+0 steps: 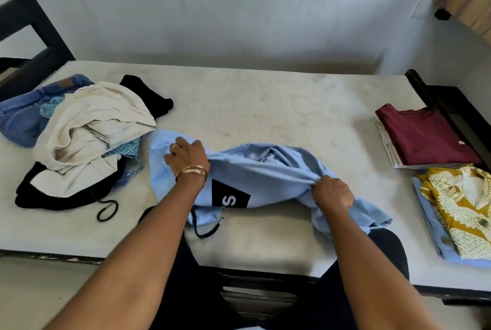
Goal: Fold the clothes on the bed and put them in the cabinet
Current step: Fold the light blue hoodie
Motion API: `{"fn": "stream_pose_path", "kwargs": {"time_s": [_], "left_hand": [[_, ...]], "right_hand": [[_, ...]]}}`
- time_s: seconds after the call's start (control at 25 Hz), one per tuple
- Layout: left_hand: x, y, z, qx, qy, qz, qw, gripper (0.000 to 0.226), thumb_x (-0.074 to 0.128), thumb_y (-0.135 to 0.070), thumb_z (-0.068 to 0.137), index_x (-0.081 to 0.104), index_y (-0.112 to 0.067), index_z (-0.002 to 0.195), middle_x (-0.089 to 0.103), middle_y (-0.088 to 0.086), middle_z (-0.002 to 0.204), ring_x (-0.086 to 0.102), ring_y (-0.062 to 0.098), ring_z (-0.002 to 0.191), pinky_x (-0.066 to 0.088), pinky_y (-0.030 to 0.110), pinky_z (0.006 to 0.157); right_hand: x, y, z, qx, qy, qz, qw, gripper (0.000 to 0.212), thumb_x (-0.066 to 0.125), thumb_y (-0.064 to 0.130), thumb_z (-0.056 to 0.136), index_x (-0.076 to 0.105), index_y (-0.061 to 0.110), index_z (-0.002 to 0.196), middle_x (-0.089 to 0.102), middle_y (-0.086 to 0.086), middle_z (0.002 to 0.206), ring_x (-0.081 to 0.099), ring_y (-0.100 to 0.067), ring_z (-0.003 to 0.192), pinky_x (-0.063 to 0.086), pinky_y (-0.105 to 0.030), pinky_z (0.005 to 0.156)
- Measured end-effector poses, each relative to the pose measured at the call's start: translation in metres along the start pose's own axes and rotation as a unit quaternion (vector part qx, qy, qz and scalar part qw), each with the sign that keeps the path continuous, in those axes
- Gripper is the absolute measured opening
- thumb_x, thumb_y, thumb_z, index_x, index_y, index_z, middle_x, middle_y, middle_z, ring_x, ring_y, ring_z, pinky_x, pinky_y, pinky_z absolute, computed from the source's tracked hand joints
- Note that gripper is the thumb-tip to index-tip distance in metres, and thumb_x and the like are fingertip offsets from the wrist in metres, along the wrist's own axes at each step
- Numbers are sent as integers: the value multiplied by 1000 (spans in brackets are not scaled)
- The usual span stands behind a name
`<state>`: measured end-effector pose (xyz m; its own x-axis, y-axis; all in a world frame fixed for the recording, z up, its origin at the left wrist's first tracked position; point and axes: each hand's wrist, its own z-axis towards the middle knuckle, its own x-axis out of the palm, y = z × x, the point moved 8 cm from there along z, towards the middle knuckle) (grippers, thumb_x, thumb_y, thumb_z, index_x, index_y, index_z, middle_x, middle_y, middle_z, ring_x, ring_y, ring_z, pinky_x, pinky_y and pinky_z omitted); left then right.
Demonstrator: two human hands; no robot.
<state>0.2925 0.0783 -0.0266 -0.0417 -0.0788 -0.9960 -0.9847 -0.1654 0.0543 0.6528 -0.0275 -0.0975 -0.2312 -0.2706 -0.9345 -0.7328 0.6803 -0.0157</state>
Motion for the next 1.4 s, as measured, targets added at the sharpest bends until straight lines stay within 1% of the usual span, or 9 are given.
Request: {"fn": "stream_pose_path", "kwargs": {"time_s": [0.08, 0.16, 0.32, 0.4, 0.56, 0.76, 0.92, 1.16, 1.4], "left_hand": [[5, 9, 11, -167, 146, -240, 945, 38, 49, -31, 91, 58, -5, 119, 63, 23, 109, 64, 38, 99, 53, 40, 71], [11, -27, 16, -263, 289, -491, 778, 46, 43, -26, 98, 50, 13, 121, 63, 30, 104, 65, 45, 97, 57, 46, 62], [-52, -90, 93, -176, 151, -885, 405, 46, 28, -60, 99, 48, -23, 119, 54, 7, 118, 51, 28, 118, 42, 45, 103], [-94, -99, 138, -59, 105, -927, 356, 58, 24, -68, 95, 51, -24, 120, 57, -3, 98, 55, 10, 102, 40, 27, 99], [-209, -99, 196, 117, -63, -869, 477, 62, 32, -5, 103, -9, -16, 149, 47, 4, 118, 52, -3, 93, 40, 5, 88], [-253, -43, 190, 99, -323, -706, 623, 67, 37, -4, 93, 12, -18, 153, 35, 10, 148, 45, 18, 130, 32, 24, 111], [-181, -5, 125, 144, -435, -433, 776, 57, 52, -26, 84, 47, -20, 141, 22, 19, 156, 31, 36, 141, 30, 49, 111], [44, 43, 11, 14, -72, -173, 982, 44, 61, -36, 72, 68, -28, 116, 61, 18, 125, 51, 44, 118, 33, 63, 98], [138, 33, -39, 35, 169, -135, 976, 44, 43, -48, 94, 46, -39, 138, 48, -1, 144, 38, 29, 136, 18, 58, 112]], "right_hand": [[-14, 5, 23, 75, 106, 283, 950, 32, 62, 12, 85, 66, 1, 115, 68, -21, 99, 66, -36, 103, 56, -42, 84], [-38, 29, 38, 128, 212, 522, 816, 36, 66, 6, 87, 57, -14, 115, 65, -29, 95, 65, -42, 105, 58, -45, 85], [-130, 83, 83, -5, 115, 695, 709, 66, 82, 18, 75, 51, 9, 132, 59, -13, 126, 58, -29, 113, 61, -33, 68], [-180, 92, 103, -46, 34, 810, 584, 51, 70, 4, 80, 55, 14, 128, 63, -10, 109, 62, -29, 92, 60, -39, 59], [-284, 112, 127, -164, -57, 863, 474, 34, 45, 0, 93, 59, 21, 114, 64, -4, 105, 62, -23, 93, 57, -37, 77], [-330, 104, 108, -235, -295, 405, 833, 50, 45, 1, 80, 61, 24, 121, 66, -12, 112, 59, -37, 107, 44, -39, 87], [-250, 65, 74, -193, -423, 31, 885, 43, 55, 6, 76, 65, 27, 112, 66, -16, 79, 57, -36, 89, 35, -60, 91], [-24, -13, 52, -272, -190, -177, 926, 51, 50, 6, 78, 69, 35, 115, 64, -10, 78, 60, -34, 85, 44, -60, 76], [53, -55, 32, -245, -3, -161, 956, 62, 49, 11, 90, 46, 52, 135, 38, 3, 127, 29, -24, 127, 29, -47, 97]]}}
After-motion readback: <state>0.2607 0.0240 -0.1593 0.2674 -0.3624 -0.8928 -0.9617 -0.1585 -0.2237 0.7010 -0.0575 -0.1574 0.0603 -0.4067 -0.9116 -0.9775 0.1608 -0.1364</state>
